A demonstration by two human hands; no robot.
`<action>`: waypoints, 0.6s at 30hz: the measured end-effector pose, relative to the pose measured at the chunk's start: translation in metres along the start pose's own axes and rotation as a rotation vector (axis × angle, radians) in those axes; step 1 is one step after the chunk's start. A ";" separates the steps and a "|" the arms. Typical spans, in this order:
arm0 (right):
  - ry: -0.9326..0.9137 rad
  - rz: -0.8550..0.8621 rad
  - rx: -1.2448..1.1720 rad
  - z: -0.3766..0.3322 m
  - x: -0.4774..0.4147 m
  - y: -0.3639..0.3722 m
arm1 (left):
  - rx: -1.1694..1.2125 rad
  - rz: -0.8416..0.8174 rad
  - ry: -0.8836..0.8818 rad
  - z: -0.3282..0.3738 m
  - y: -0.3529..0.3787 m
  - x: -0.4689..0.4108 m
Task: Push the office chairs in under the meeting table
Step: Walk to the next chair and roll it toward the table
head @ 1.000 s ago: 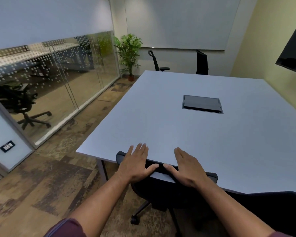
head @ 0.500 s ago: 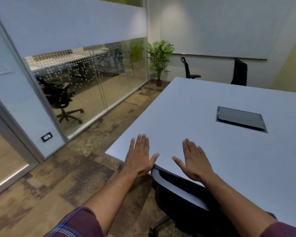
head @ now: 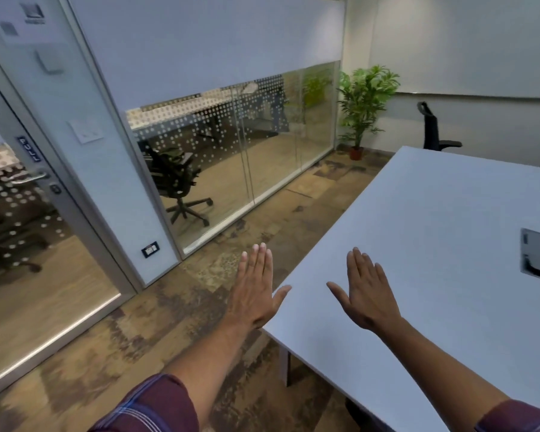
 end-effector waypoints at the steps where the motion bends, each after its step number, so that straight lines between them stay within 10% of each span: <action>1: -0.014 0.010 0.009 -0.008 -0.019 0.003 | -0.006 0.014 -0.004 -0.013 -0.001 -0.011; 18: -0.077 0.068 0.055 -0.141 -0.268 0.074 | -0.037 0.024 -0.035 -0.229 0.041 -0.174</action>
Point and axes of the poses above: each hand's wrist, its own x-axis away from the middle knuckle, its own y-axis out of the palm, z = x × y, the point moved 9 cm from there along -x, towards the middle knuckle, and after that the axes turned 3 degrees about y, right-handed, at the moved point
